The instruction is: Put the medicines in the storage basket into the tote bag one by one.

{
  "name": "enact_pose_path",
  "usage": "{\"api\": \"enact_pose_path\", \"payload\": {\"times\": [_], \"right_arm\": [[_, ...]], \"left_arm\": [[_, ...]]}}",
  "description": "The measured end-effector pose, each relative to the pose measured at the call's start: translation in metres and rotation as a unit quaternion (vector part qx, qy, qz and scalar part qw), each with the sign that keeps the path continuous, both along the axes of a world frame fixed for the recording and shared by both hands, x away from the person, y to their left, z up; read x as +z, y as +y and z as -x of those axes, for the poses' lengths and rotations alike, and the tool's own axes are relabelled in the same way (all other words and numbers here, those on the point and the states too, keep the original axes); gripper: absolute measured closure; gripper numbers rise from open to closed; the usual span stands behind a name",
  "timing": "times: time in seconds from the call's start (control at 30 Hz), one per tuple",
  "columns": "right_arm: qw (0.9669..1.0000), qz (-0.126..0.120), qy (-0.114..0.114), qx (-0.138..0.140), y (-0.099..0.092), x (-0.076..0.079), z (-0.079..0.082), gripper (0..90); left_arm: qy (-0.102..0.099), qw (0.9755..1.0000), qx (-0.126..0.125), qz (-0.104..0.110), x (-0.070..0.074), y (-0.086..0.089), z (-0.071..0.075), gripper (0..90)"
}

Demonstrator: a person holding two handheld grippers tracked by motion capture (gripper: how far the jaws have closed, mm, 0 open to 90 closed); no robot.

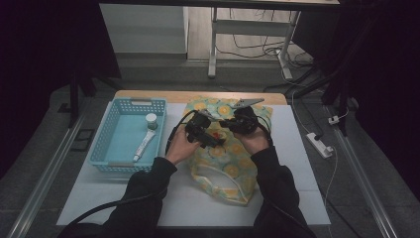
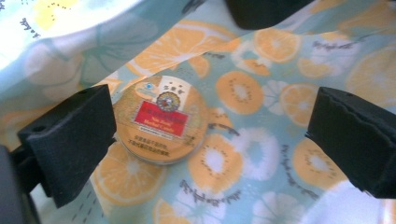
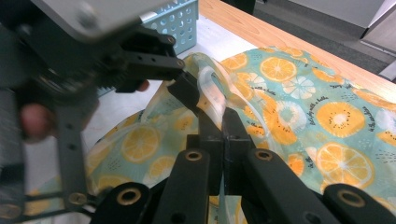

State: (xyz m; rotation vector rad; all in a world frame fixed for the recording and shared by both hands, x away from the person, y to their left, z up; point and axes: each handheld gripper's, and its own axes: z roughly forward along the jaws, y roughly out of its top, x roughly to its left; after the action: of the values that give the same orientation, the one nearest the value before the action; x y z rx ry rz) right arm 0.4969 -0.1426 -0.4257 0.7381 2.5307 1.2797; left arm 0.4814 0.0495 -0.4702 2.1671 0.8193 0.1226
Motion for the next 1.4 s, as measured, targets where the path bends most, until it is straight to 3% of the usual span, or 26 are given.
{"api": "enact_pose_path", "payload": {"times": [0.3,0.57,1.13,1.4], "right_arm": [[1.0000,-0.002,0.000,0.000,-0.002,0.000,0.000,89.3],[1.0000,-0.002,0.001,-0.001,-0.003,0.000,-0.001,89.3],[1.0000,-0.001,0.003,0.000,-0.002,0.000,-0.001,89.3],[1.0000,0.000,0.002,0.000,-0.001,-0.001,-0.001,89.3]], "left_arm": [[0.003,0.9995,-0.009,0.030,0.015,0.021,0.011,0.0],[0.000,0.9992,0.000,0.040,0.023,0.045,0.018,0.0],[0.003,0.9990,0.014,0.041,0.031,0.091,0.030,0.0],[-0.019,0.9984,0.045,0.030,0.032,0.119,0.037,0.0]]}}
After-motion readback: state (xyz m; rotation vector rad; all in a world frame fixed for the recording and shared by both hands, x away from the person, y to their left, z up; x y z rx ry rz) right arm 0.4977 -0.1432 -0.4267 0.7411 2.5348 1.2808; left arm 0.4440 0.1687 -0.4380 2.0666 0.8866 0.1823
